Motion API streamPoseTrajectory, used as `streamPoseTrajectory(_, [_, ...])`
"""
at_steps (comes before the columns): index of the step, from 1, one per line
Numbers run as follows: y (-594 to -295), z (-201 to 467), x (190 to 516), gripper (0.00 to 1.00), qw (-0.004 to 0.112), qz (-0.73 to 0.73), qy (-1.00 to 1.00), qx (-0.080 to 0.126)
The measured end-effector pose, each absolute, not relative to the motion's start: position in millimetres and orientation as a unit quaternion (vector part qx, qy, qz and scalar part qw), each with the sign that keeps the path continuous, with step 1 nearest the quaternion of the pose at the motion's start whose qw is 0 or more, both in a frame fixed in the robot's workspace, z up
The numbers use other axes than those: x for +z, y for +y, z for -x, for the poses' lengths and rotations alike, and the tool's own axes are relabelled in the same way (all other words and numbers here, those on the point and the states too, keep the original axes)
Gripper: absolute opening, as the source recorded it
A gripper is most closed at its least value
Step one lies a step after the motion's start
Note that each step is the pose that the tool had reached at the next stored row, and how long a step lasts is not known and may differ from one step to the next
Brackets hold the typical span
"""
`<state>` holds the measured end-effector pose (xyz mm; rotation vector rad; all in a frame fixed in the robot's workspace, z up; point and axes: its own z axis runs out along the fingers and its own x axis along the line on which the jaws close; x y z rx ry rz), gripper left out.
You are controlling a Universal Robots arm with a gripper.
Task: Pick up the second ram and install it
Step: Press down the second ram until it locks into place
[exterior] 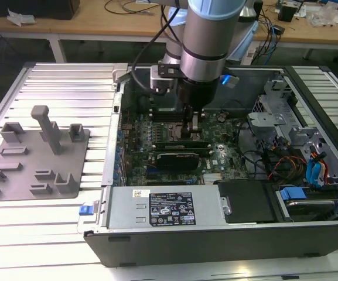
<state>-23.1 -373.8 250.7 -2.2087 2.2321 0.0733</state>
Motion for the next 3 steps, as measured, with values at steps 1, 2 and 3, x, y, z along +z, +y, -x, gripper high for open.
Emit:
streamPoseTrajectory(1, [-373.8,22.8,250.7,0.08,0.0,0.703,0.711,0.023])
streamPoseTrajectory(2, [-373.8,22.6,250.8,0.08,0.0,0.703,0.711,0.023])
streamPoseTrajectory(3, [-373.8,22.4,250.8,0.08,0.0,0.703,0.711,0.023])
